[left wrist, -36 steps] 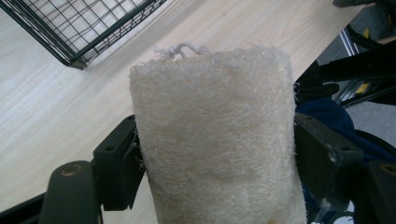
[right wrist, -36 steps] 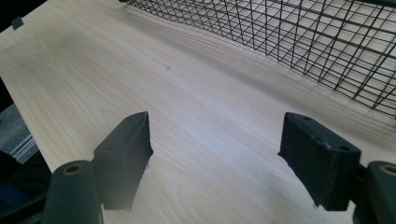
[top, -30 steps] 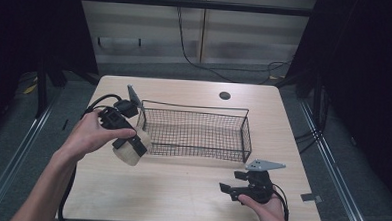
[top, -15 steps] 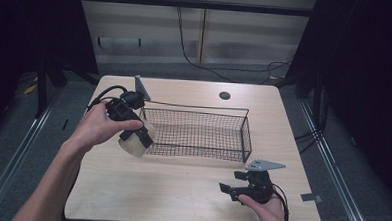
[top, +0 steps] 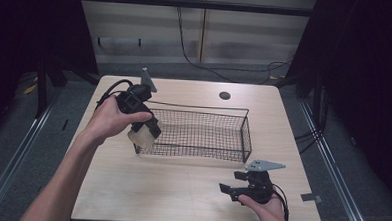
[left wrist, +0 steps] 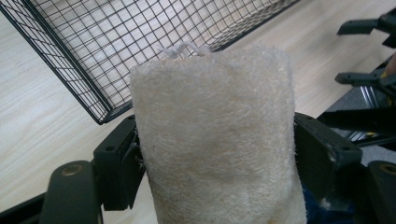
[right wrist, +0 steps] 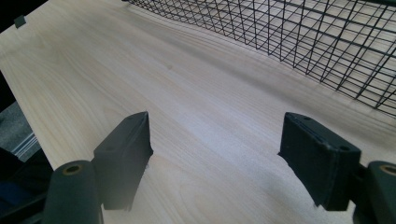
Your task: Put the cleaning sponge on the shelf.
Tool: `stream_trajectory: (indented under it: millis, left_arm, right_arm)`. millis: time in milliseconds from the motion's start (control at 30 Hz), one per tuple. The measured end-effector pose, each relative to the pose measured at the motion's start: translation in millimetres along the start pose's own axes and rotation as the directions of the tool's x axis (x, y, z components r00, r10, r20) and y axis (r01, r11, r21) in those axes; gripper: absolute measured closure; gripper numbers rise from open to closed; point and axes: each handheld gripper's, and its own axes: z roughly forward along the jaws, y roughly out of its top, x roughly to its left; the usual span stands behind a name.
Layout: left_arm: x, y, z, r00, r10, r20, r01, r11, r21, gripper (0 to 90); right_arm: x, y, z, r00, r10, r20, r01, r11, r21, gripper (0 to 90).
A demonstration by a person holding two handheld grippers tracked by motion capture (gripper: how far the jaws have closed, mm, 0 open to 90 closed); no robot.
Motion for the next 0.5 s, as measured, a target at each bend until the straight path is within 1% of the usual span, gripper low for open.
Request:
stream_trajectory:
  millis: [100, 200, 267, 367, 400, 433, 500]
  left_arm:
    - [-2.1, 4.5, -0.1, 0.9992, -0.038, -0.012, 0.038, 0.9992, -0.010, 25.0]
    - [-3.6, 7.5, -1.0, 0.9994, -0.034, -0.011, 0.034, 0.9993, -0.013, 25.1]
    - [-4.6, 11.9, 0.2, 0.9982, -0.058, -0.012, 0.058, 0.9981, -0.021, 25.1]
    - [-4.0, 15.5, 4.1, 0.9969, -0.077, -0.017, 0.076, 0.9968, -0.024, 25.0]
    - [-4.0, 15.5, 4.1, 0.9969, -0.077, -0.017, 0.076, 0.9968, -0.024, 25.0]
    - [-2.8, 18.1, 7.2, 0.9955, -0.093, -0.018, 0.092, 0.9953, -0.030, 25.0]
    - [-1.4, 20.5, 10.3, 0.9937, -0.107, -0.032, 0.106, 0.9937, -0.037, 25.0]
  right_arm:
    - [0.0, 0.0, -0.1, 1.0000, -0.001, -0.001, 0.001, 1.000, 0.000, 24.4]
    - [0.4, 0.0, -0.2, 1.0000, 0.000, -0.003, 0.000, 1.000, 0.000, 24.4]
    - [0.4, 0.0, 0.0, 1.0000, -0.001, -0.003, 0.001, 1.000, 0.001, 24.4]
    - [0.8, -0.1, -0.2, 1.0000, -0.002, -0.005, 0.002, 1.000, 0.000, 24.4]
    - [0.8, -0.2, -0.4, 1.0000, -0.003, -0.005, 0.003, 1.000, -0.001, 24.4]
    - [1.0, -0.2, -0.6, 1.0000, 0.000, -0.004, 0.000, 1.000, 0.002, 24.4]
    - [0.6, -0.2, -0.3, 1.0000, -0.002, -0.004, 0.002, 1.000, 0.000, 24.4]
